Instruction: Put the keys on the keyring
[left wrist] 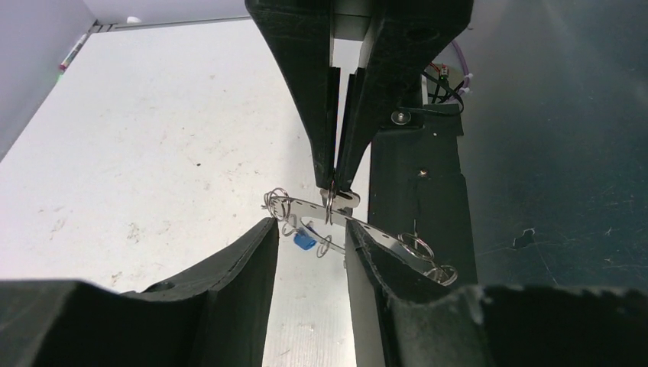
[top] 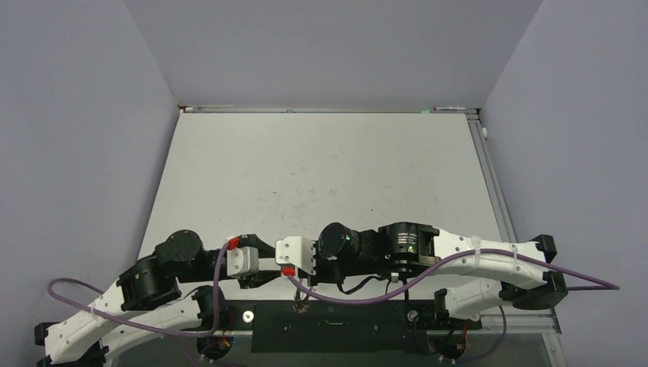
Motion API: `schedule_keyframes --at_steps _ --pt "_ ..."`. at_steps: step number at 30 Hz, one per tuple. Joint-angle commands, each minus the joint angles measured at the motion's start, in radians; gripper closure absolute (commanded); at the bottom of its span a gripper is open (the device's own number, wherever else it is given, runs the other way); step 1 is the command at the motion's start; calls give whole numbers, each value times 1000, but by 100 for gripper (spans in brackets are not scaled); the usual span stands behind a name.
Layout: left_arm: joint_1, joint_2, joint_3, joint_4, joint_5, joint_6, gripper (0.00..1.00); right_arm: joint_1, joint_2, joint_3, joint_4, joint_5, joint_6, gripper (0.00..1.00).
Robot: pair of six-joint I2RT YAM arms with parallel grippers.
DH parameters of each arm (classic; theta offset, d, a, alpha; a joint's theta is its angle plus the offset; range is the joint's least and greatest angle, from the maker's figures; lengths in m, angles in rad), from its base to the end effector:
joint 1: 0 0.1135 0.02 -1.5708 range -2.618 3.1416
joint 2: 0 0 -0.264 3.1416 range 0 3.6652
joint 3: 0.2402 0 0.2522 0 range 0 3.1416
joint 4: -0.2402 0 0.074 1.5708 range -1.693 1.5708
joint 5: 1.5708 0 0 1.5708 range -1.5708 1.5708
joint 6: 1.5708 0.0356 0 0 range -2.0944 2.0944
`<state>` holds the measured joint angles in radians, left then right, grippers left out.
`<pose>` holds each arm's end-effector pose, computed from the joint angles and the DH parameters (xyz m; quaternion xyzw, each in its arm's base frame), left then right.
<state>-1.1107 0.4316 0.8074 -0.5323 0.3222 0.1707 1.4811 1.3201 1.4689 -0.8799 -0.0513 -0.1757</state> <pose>0.0310 -0.0879 0.3529 0.5321 0.5393 -0.3991 0.5165 0.0223 0.2685 0.3918 -0.6797 0.6094 0.2661 0.3095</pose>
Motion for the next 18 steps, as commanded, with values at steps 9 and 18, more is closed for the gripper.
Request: schedule_keyframes --at_steps 9,18 --pt "5 56 -67 192 84 -15 69 18 -9 46 32 31 -5 95" --pt "5 72 -88 250 96 -30 77 20 -19 33 43 33 -4 95"
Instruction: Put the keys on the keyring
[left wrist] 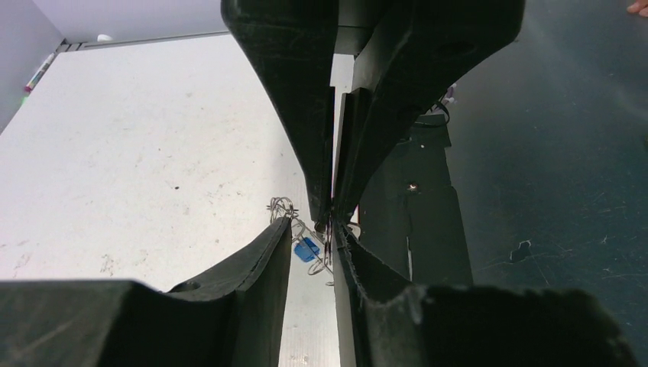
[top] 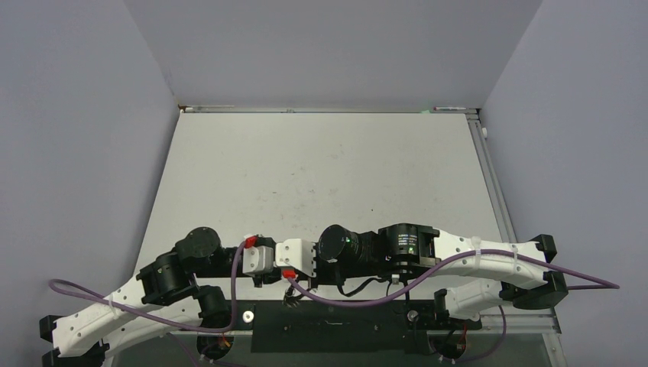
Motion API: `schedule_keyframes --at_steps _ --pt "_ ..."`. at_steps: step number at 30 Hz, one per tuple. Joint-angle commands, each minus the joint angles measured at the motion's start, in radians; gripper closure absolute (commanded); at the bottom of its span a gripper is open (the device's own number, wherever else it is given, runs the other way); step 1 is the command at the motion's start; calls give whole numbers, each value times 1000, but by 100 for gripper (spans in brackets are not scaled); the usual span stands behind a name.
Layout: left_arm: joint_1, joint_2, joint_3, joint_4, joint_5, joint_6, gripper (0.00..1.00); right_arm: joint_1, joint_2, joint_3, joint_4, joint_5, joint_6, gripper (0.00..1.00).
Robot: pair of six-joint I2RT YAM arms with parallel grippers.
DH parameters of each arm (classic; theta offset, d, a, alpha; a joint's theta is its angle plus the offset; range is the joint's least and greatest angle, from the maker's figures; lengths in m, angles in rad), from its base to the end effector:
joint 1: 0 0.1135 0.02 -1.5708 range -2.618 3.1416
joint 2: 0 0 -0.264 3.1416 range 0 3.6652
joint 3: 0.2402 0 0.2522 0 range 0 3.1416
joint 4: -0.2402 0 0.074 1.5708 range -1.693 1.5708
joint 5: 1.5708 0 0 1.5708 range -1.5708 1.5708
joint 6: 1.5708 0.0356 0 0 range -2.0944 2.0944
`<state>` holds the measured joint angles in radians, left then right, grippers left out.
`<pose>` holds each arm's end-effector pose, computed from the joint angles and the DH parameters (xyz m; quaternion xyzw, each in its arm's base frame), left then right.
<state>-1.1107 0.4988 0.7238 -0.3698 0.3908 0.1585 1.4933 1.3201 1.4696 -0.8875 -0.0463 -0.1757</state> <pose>0.0408 -0.1130 0.3375 0.5422 0.5222 -0.4246 0.5030 0.0192 0.2682 0.3913 -0.6837 0.6071 0.2643 0.3068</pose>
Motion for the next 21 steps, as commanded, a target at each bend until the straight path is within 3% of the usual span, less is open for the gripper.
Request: schedule_keyframes --at_steps 1,14,18,21 --pt "4 6 -4 88 28 -17 78 8 -22 30 53 28 -5 95" --pt "4 -5 -20 80 31 -19 81 8 -34 15 71 30 -5 95" --pt "5 -9 -24 83 29 -19 86 7 -44 14 79 20 -5 95" --pt "5 -8 -27 89 28 -23 100 8 -47 11 79 20 -4 95"
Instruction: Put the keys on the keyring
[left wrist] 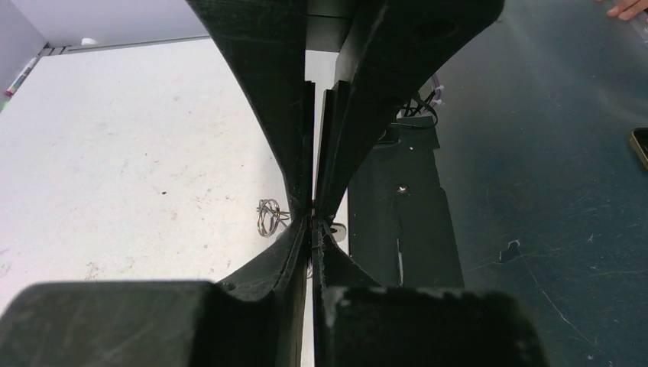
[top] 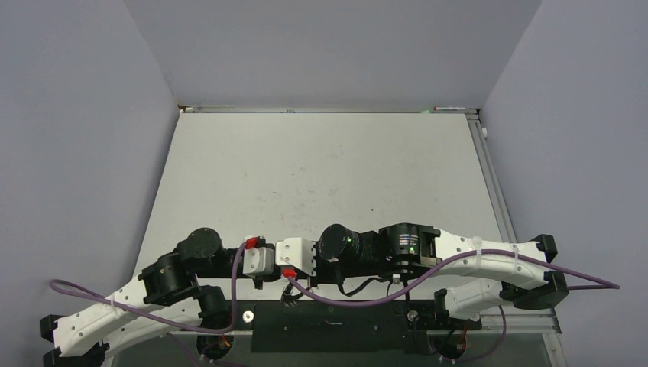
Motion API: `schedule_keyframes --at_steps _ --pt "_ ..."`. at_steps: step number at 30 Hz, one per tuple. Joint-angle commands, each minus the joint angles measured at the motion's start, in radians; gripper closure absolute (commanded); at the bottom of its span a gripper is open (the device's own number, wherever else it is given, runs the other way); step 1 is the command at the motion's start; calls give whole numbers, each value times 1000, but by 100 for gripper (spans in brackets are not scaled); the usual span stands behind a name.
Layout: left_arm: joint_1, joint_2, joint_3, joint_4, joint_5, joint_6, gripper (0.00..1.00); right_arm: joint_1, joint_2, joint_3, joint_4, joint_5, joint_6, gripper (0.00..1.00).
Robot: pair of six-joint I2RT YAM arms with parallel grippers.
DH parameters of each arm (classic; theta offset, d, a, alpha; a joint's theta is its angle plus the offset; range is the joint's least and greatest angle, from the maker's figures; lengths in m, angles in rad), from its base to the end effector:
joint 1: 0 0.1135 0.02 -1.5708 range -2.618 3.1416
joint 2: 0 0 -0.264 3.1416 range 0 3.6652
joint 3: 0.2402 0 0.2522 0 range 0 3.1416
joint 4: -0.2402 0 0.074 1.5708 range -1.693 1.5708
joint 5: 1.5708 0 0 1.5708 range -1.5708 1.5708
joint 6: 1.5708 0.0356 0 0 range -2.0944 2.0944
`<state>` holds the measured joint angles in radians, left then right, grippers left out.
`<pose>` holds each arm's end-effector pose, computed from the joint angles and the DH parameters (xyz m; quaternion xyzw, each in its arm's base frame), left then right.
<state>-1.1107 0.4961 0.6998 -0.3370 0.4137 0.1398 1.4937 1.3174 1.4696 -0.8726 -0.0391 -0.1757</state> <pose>0.0410 -0.1150 0.3333 0.5408 0.5181 -0.4374 0.4978 0.0193 0.2685 0.3932 -0.6804 0.6055 0.2666 0.3152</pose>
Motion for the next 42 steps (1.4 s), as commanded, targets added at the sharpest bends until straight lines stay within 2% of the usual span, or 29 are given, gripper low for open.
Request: schedule_keyframes --at_steps 1,6,7,10,13,20,26,37,42 --pt "5 -7 -4 62 4 -7 100 8 -44 9 64 13 -3 95" --pt "4 -33 -29 118 10 -39 100 8 -61 -15 81 32 10 94" --pt "5 -43 -36 131 8 -45 100 7 -73 -28 91 36 18 90" --pt "5 -74 -57 159 3 -63 100 8 -124 -70 131 83 43 59" --pt "5 -97 -71 173 -4 -74 100 8 -191 -113 172 87 64 49" --pt "5 -107 -87 194 -3 -86 100 8 -340 -250 354 48 120 52" --pt "8 -108 -92 204 2 -92 100 8 -349 -356 490 47 147 54" --pt "11 -128 -104 210 3 -99 100 6 -281 -369 534 47 147 65" --pt "11 -133 -105 208 4 -99 100 5 -273 -380 537 37 148 67"
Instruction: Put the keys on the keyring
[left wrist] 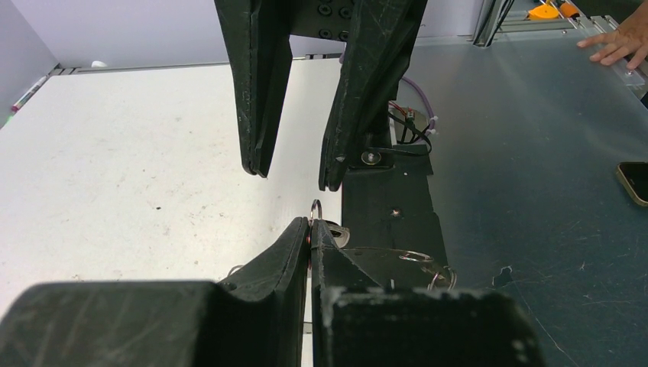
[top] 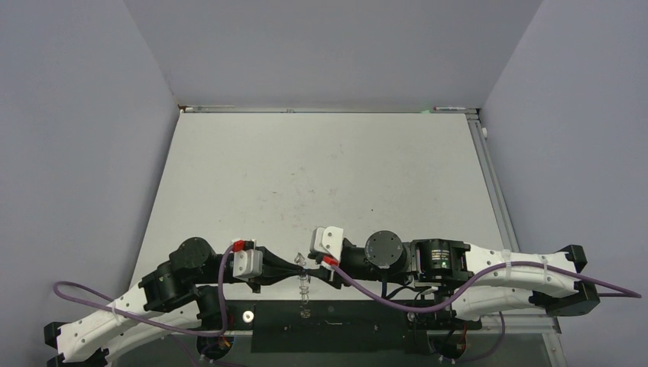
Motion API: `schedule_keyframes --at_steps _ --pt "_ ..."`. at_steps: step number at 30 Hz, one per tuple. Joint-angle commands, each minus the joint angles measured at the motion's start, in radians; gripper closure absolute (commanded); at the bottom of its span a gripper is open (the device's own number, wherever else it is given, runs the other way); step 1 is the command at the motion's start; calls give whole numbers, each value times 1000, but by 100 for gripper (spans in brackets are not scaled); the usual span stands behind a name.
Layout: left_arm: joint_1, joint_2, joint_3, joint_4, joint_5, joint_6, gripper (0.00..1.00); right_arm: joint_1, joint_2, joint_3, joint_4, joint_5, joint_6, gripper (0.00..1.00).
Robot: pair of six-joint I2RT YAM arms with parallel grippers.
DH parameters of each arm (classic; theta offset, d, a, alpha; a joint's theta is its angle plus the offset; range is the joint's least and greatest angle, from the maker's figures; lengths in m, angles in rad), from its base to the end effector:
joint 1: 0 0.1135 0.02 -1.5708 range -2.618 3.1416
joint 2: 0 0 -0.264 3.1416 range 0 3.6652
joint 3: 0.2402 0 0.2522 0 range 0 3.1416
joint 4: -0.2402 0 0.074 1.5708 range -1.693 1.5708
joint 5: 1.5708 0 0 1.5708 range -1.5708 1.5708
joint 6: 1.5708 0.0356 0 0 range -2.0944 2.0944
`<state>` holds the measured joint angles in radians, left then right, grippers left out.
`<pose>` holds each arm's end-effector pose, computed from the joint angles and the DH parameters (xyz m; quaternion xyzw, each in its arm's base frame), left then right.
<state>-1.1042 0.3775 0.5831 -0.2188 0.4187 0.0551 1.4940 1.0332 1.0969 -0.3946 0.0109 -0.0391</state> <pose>0.0360 -0.1036 0.3181 0.5035 0.5025 -0.4721 0.5206 0.0180 0.2284 0.3801 -0.5623 0.5885 0.3830 0.4369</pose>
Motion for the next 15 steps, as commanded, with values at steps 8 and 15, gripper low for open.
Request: schedule_keyframes --at_steps 8,15 --pt "6 -21 10 90 0 -14 100 -9 26 -20 47 -41 11 66" --pt "7 -23 8 91 2 -14 100 -27 31 -22 42 -59 7 68"
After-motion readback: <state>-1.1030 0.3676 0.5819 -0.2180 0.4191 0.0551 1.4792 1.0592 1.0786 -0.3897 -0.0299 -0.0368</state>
